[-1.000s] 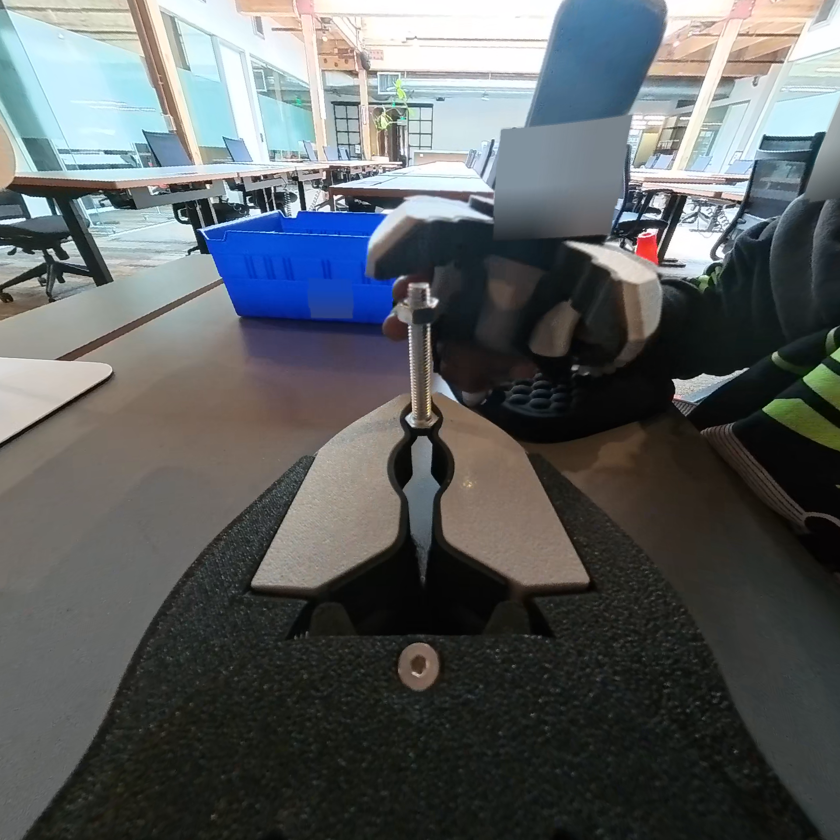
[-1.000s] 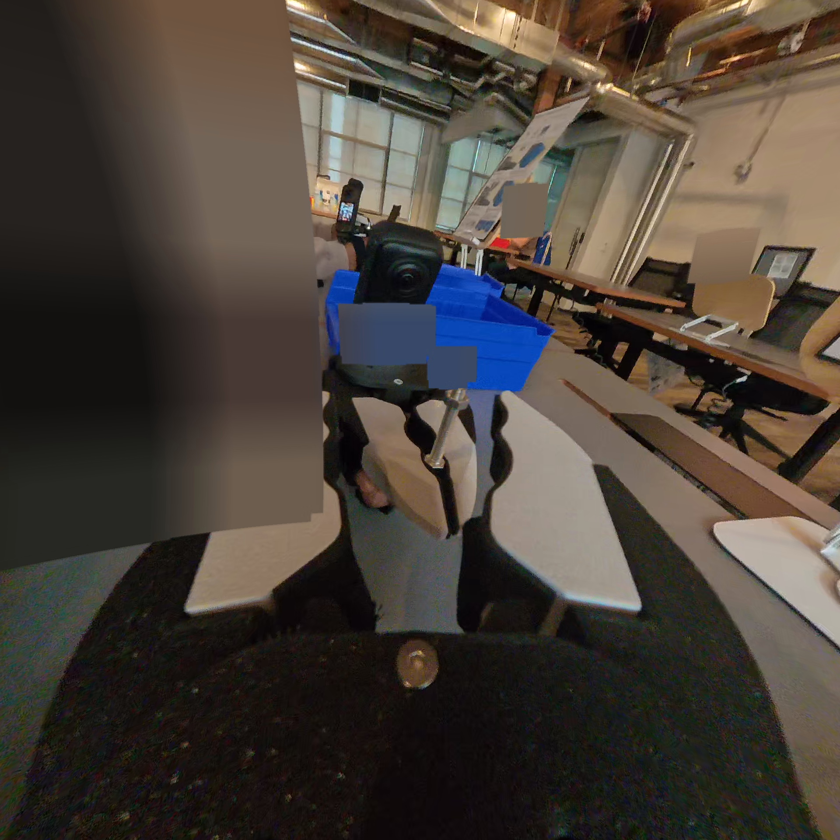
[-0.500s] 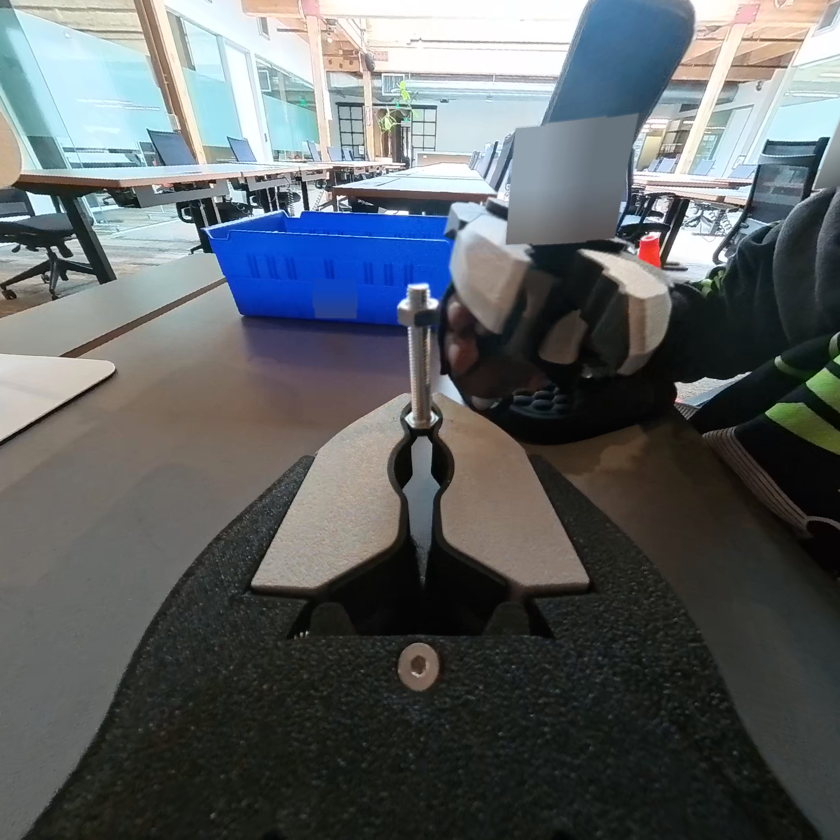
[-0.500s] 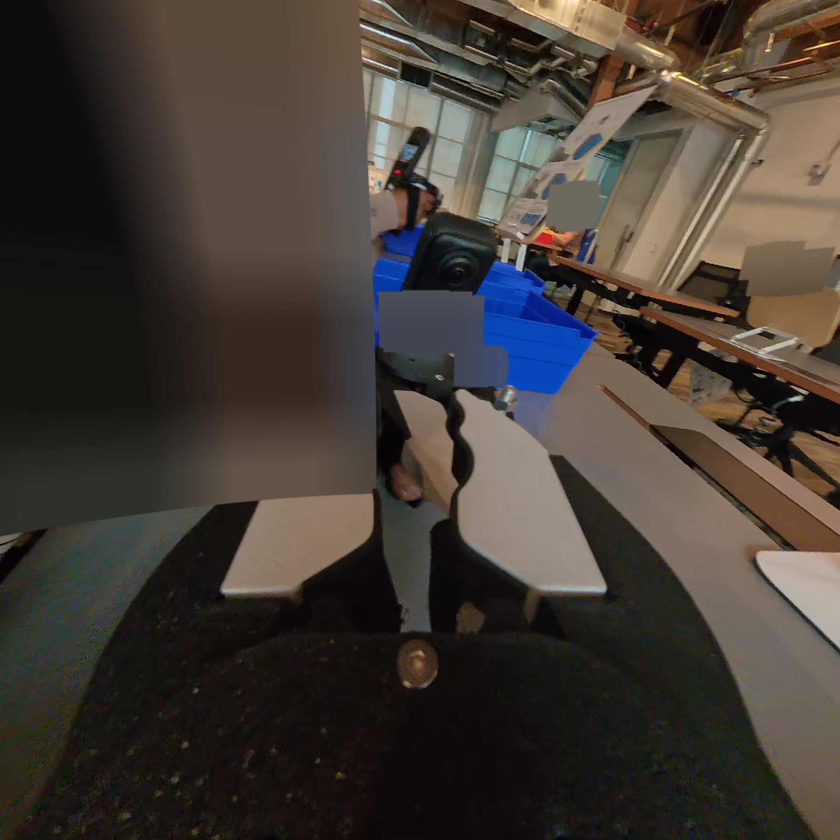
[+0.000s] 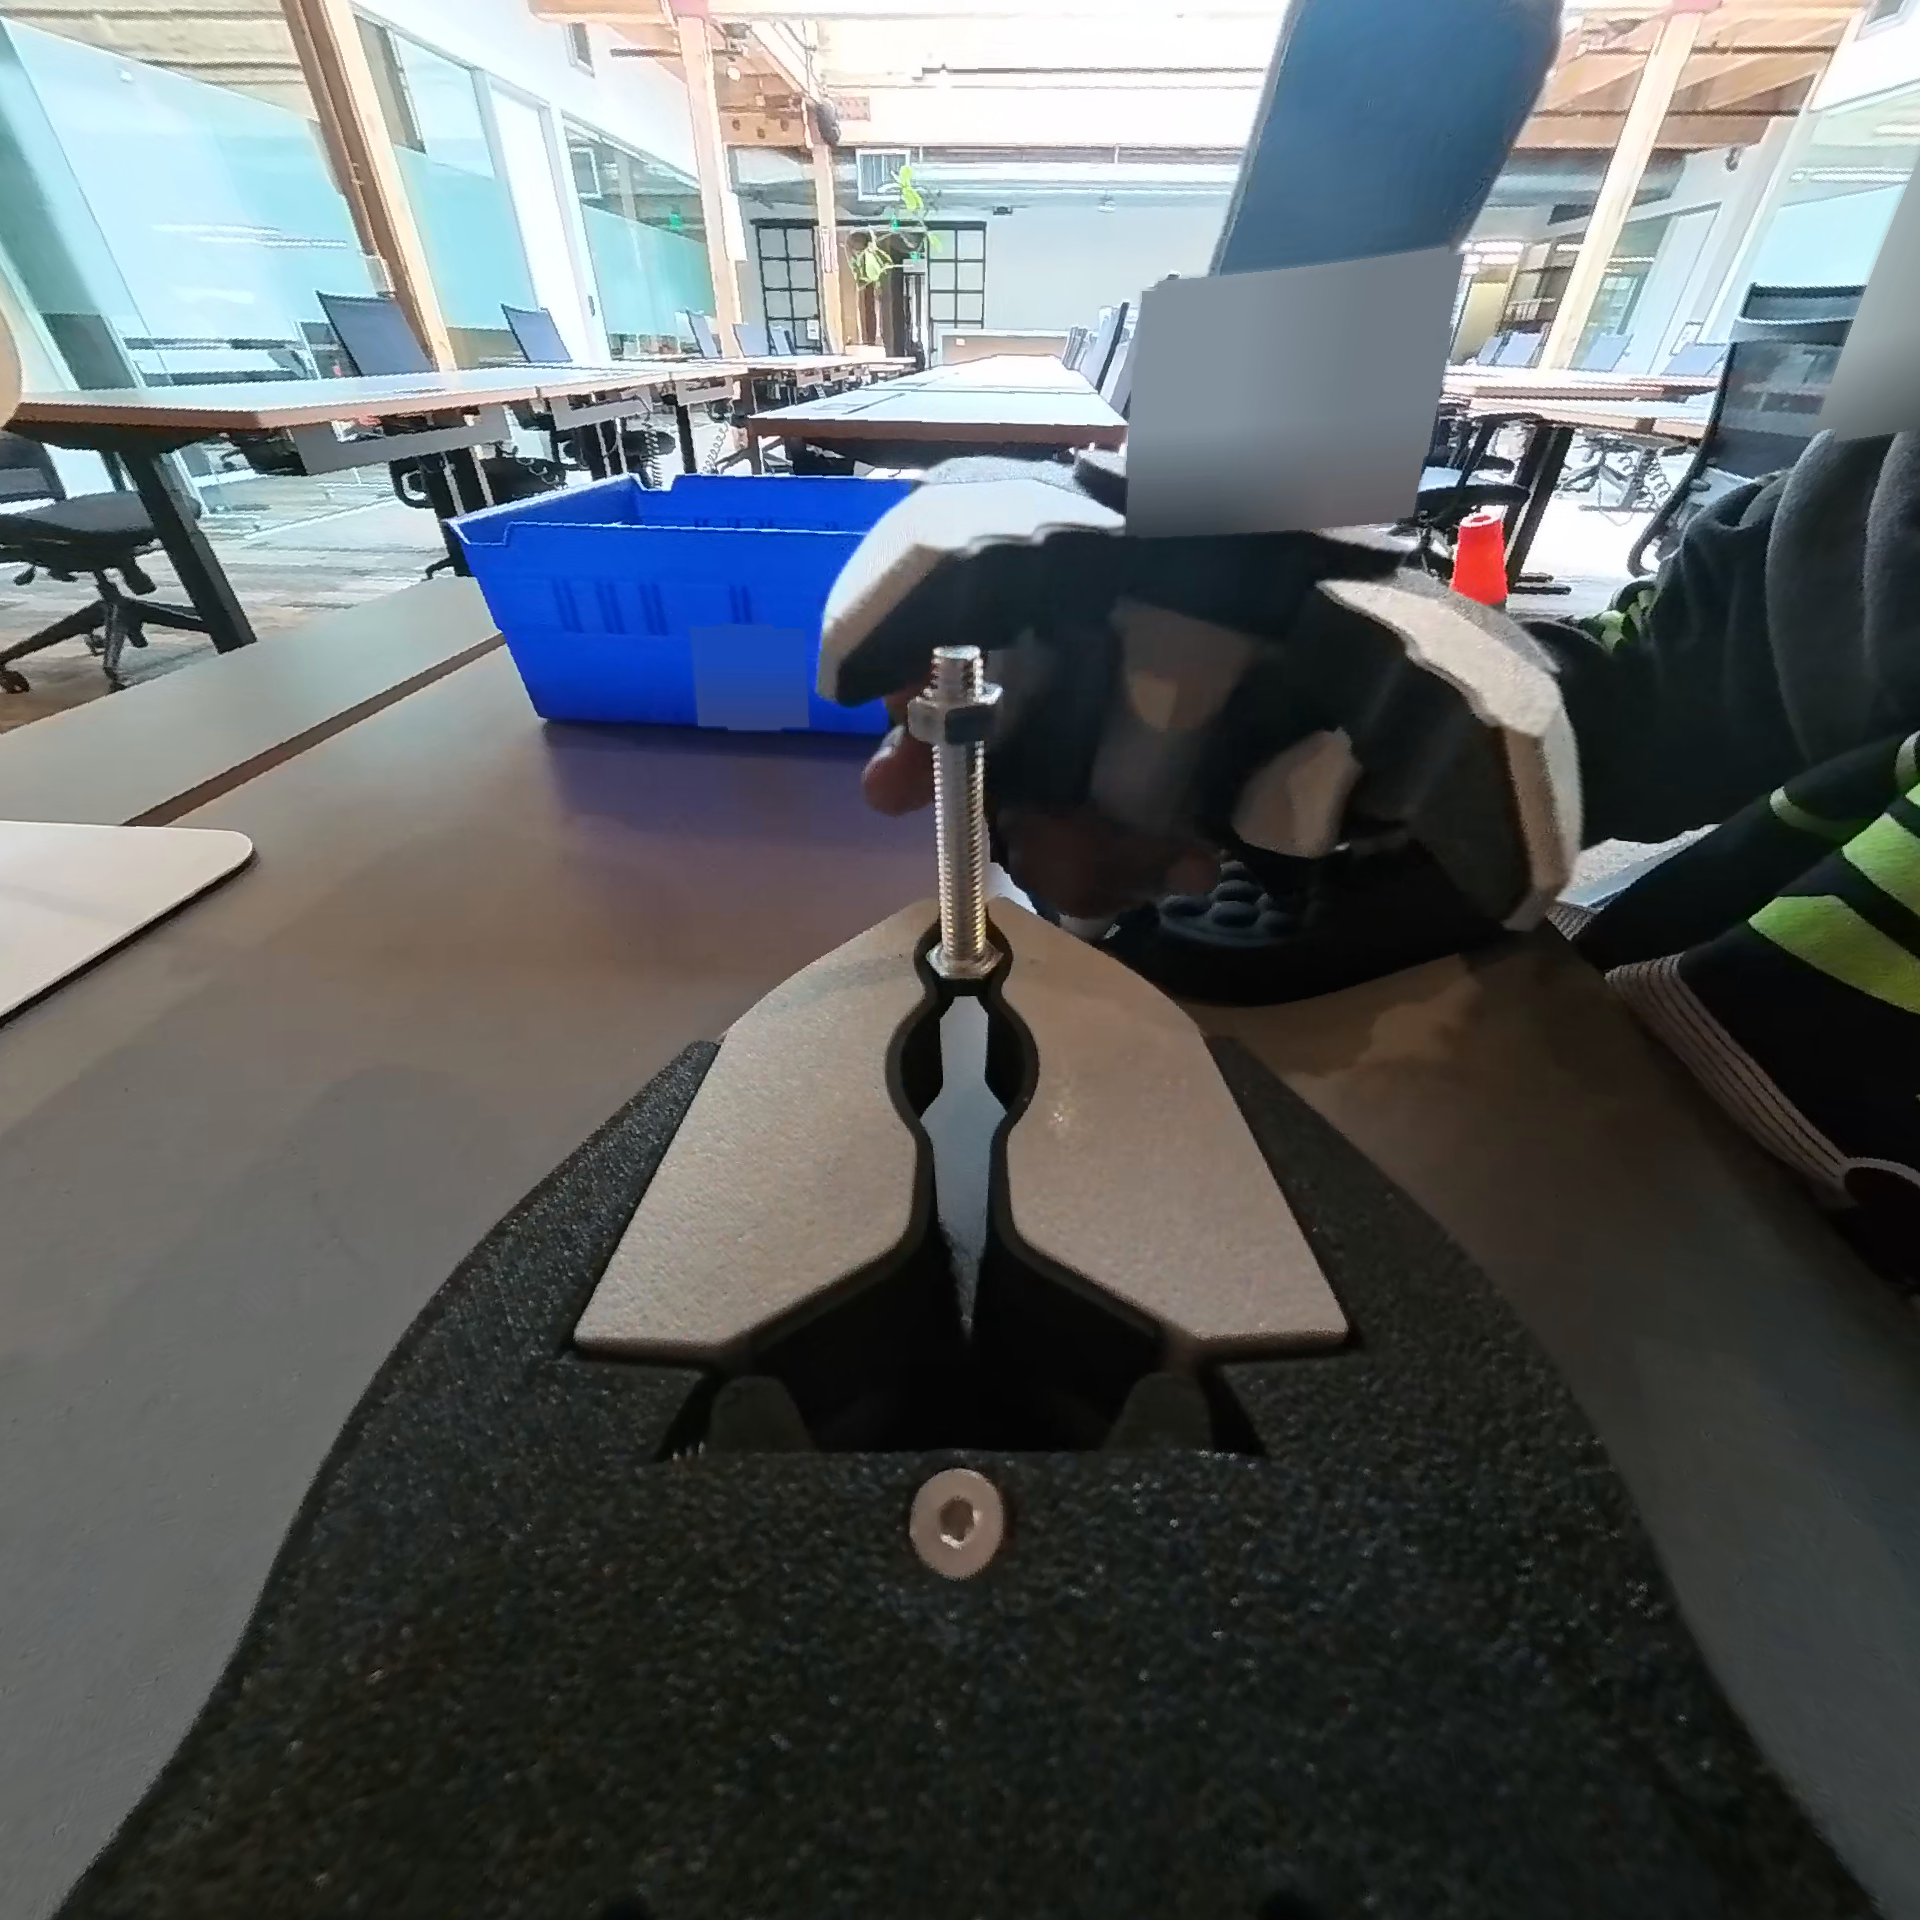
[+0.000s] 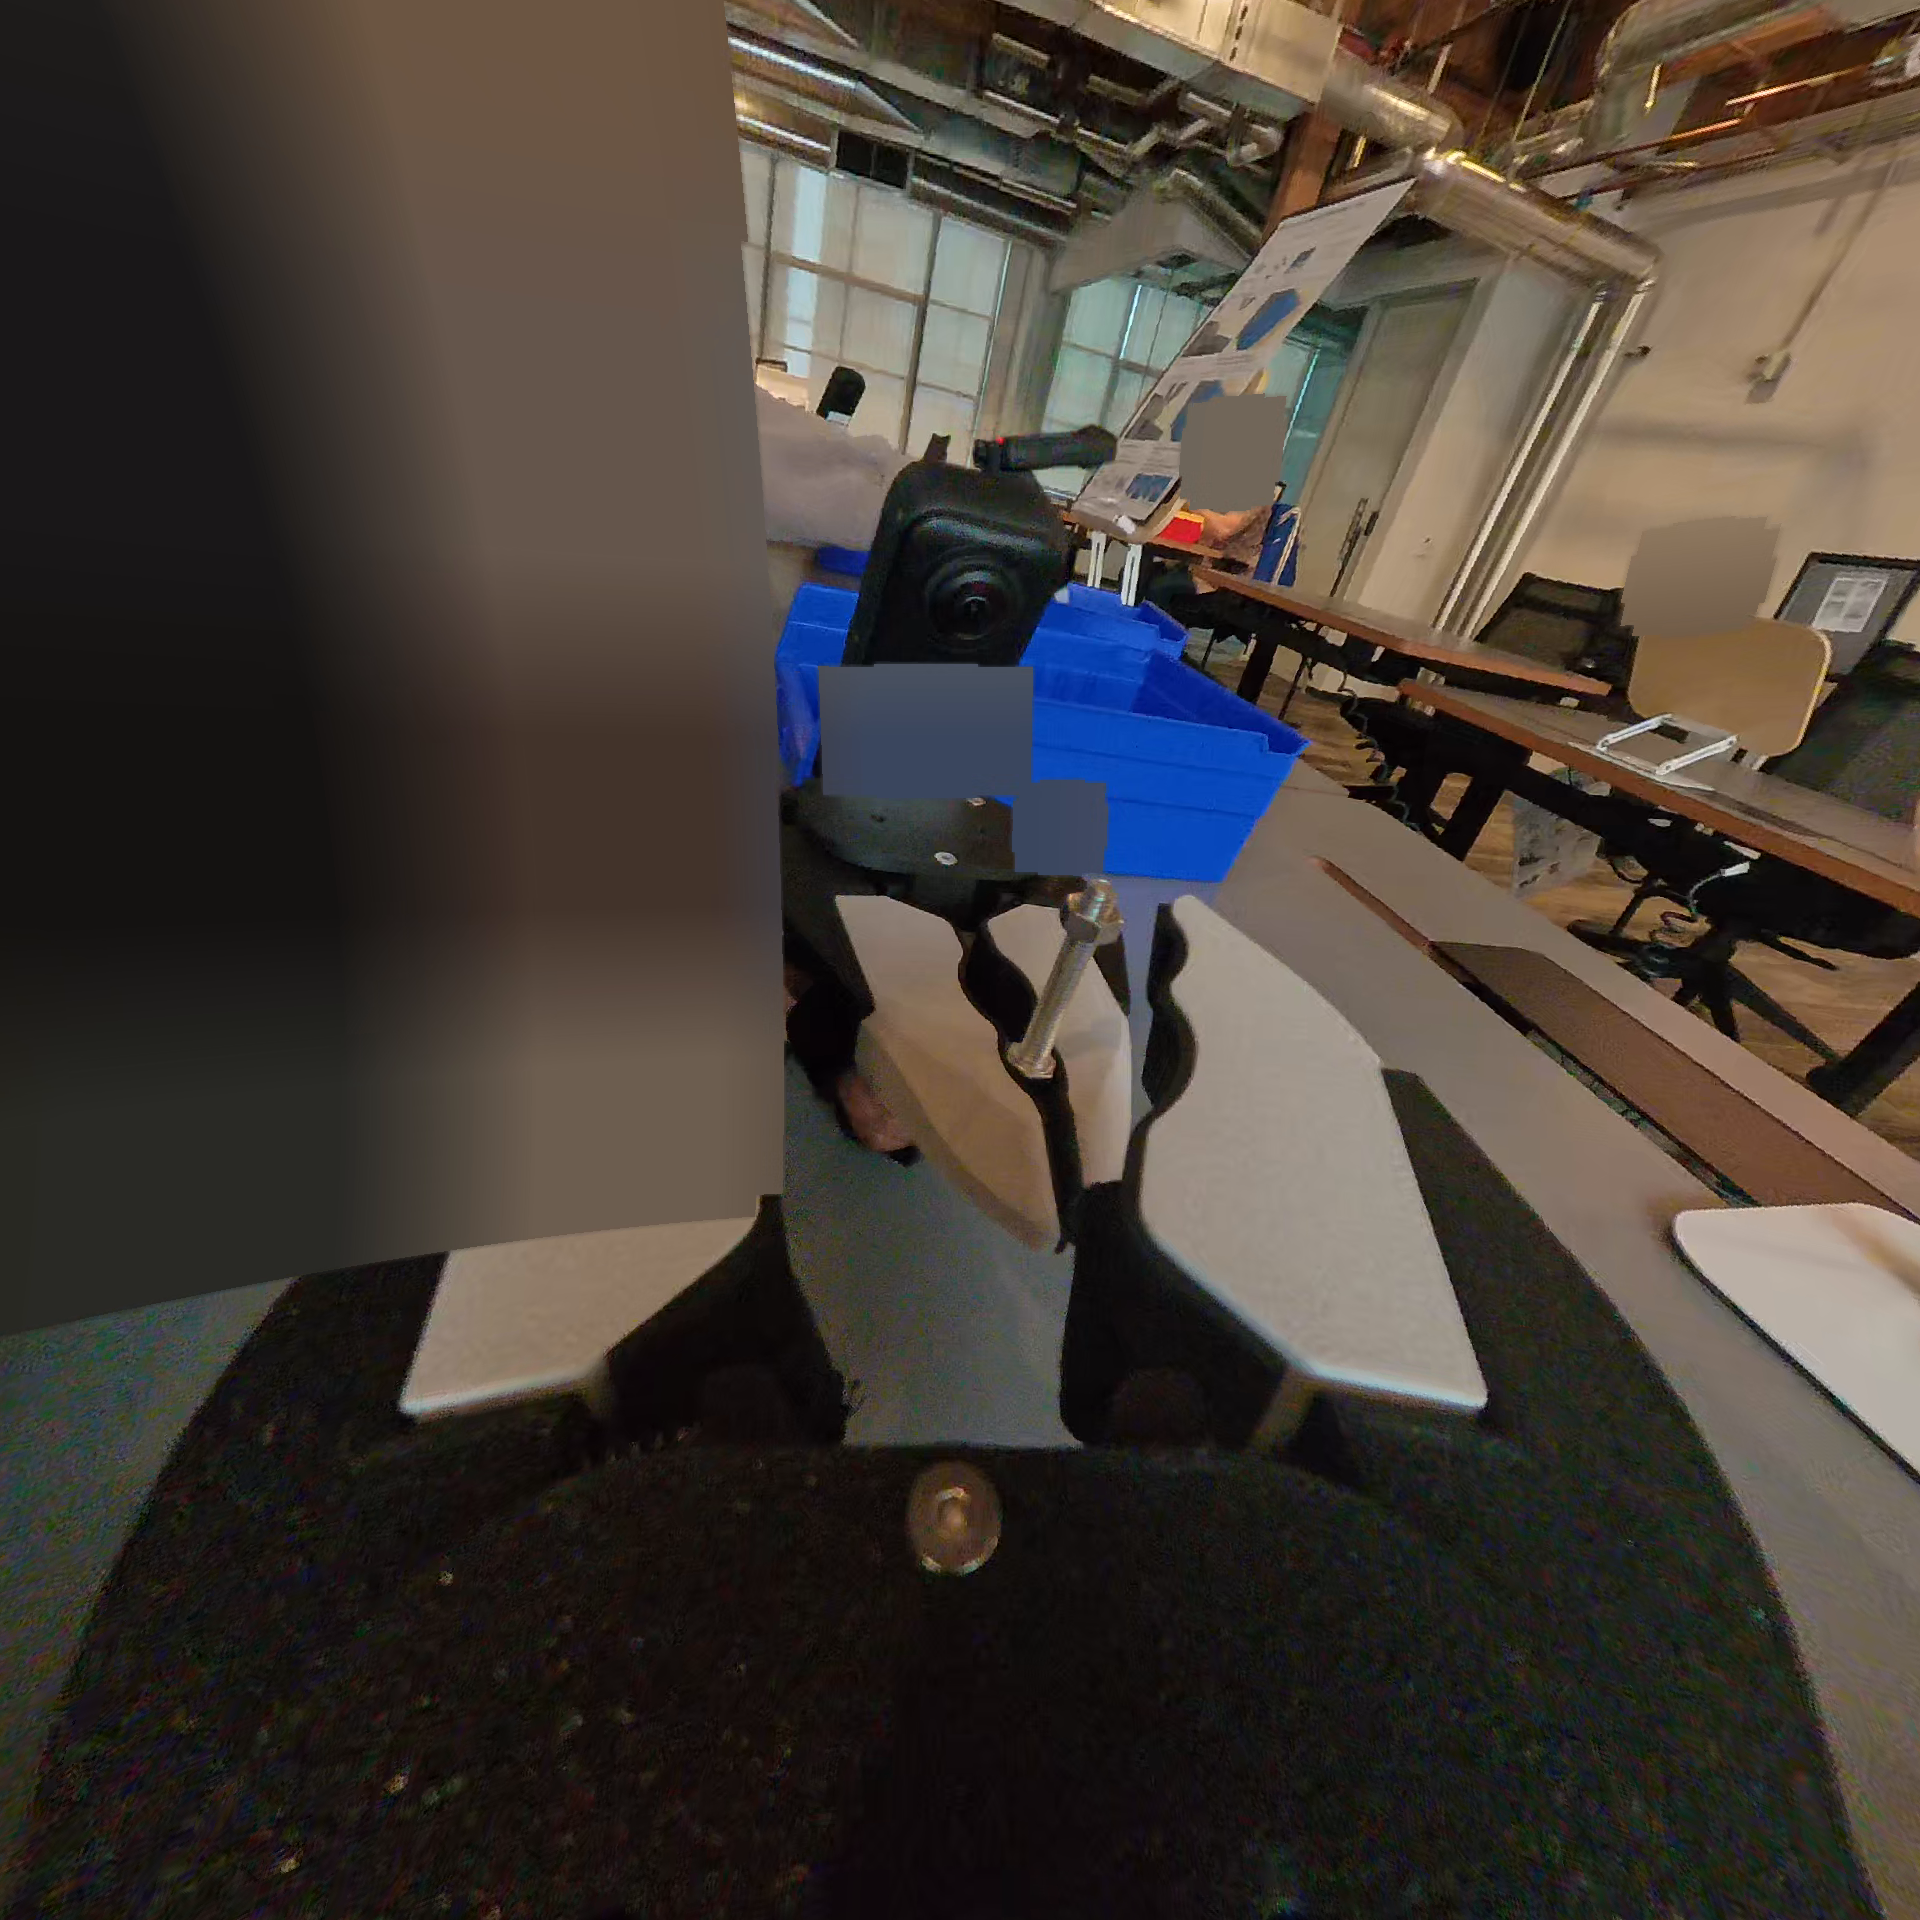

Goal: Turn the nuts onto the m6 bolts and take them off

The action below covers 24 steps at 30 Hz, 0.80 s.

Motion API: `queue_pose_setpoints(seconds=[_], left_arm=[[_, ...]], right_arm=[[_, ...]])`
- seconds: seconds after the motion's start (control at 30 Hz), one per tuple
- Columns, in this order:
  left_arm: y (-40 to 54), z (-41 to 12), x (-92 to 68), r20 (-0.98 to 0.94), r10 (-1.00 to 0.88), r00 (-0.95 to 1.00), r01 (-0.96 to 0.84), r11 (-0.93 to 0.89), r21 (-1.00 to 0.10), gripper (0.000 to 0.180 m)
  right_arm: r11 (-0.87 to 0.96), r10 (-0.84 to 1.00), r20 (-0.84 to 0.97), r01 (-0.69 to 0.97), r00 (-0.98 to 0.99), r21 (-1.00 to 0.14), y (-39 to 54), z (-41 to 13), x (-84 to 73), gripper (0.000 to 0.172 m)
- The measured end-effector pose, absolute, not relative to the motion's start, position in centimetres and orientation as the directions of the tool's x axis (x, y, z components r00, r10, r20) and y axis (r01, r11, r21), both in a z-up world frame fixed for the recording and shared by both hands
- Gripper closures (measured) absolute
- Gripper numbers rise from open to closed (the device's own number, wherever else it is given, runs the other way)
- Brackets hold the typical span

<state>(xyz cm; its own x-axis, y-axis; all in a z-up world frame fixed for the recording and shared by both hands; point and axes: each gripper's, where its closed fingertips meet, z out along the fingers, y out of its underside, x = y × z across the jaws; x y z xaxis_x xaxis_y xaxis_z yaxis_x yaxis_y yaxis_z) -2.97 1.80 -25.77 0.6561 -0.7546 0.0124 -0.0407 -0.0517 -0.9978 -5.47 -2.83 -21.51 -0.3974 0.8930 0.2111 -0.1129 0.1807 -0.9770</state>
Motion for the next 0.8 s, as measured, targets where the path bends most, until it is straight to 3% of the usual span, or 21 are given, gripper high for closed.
queue_pose_setpoints(seconds=[0.2,0.27,0.33,0.4,0.5,0.8], left_arm=[[1.8,-25.7,-3.1,0.016,-0.752,0.659,-0.035,-0.053,-0.998,0.177],[1.8,-25.7,-3.0,0.011,-0.753,0.658,-0.041,-0.05,-0.998,0.177],[1.9,-25.7,-3.1,0.017,-0.748,0.663,-0.034,-0.052,-0.998,0.178],[2.0,-25.5,-3.4,0.039,-0.744,0.667,-0.008,-0.059,-0.998,0.178],[2.0,-25.5,-3.5,0.046,-0.744,0.667,-0.002,-0.063,-0.998,0.178],[1.8,-25.7,-3.2,0.027,-0.751,0.66,-0.026,-0.058,-0.998,0.178]], right_arm=[[0.186,0.888,0.216,-0.114,-0.406,-0.976,-3.0,-21.5,-5.3,0.108],[0.187,0.896,0.216,-0.111,-0.388,-0.976,-2.5,-21.4,-5.2,0.121],[0.167,0.882,0.201,-0.116,-0.427,-0.979,-2.8,-21.3,-4.6,0.148],[0.154,0.876,0.19,-0.116,-0.444,-0.981,-3.0,-21.2,-4.5,0.153],[0.176,0.877,0.208,-0.114,-0.434,-0.978,-2.9,-21.4,-4.6,0.152],[0.143,0.913,0.184,-0.137,-0.364,-0.98,-1.9,-20.9,-5.3,0.11]])
